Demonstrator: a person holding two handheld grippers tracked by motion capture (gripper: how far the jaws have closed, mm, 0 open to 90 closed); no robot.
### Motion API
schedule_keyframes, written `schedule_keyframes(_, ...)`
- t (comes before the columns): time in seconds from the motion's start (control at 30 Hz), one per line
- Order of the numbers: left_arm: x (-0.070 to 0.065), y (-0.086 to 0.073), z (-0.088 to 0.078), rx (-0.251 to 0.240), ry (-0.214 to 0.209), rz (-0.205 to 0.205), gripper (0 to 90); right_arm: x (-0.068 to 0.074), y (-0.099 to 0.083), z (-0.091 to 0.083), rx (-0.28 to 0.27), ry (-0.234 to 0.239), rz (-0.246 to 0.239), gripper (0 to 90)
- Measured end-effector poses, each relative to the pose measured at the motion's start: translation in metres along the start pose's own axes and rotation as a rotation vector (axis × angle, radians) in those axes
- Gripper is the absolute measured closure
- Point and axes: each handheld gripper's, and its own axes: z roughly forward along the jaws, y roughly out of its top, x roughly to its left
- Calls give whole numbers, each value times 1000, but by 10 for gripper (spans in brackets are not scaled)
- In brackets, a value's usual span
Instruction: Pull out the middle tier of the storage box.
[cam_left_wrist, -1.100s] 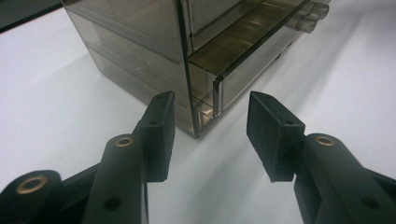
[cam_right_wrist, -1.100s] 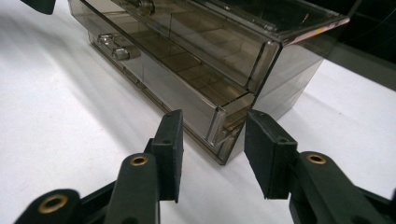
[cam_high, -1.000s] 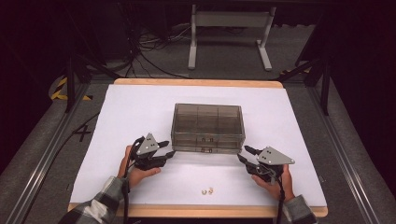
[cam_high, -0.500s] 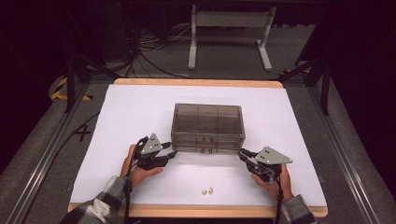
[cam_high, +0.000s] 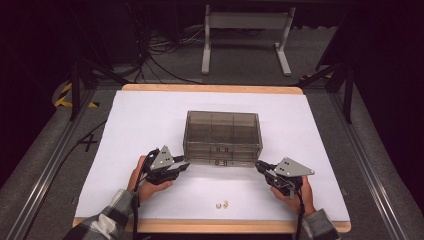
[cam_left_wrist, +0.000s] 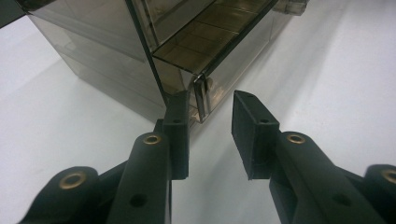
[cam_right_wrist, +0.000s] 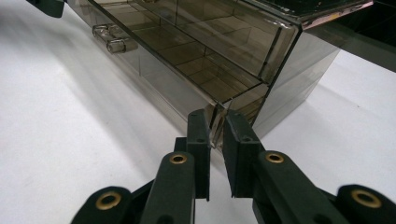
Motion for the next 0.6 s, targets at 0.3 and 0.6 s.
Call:
schedule_keyframes(0.3, -2, -1, -4, 0, 7, 13, 757, 1, 0, -4, 9, 29, -20, 828)
schedule_keyframes(0.6, -5, -2, -10, 10, -22, 38, 784, 1, 1, -9, 27, 61, -37, 829)
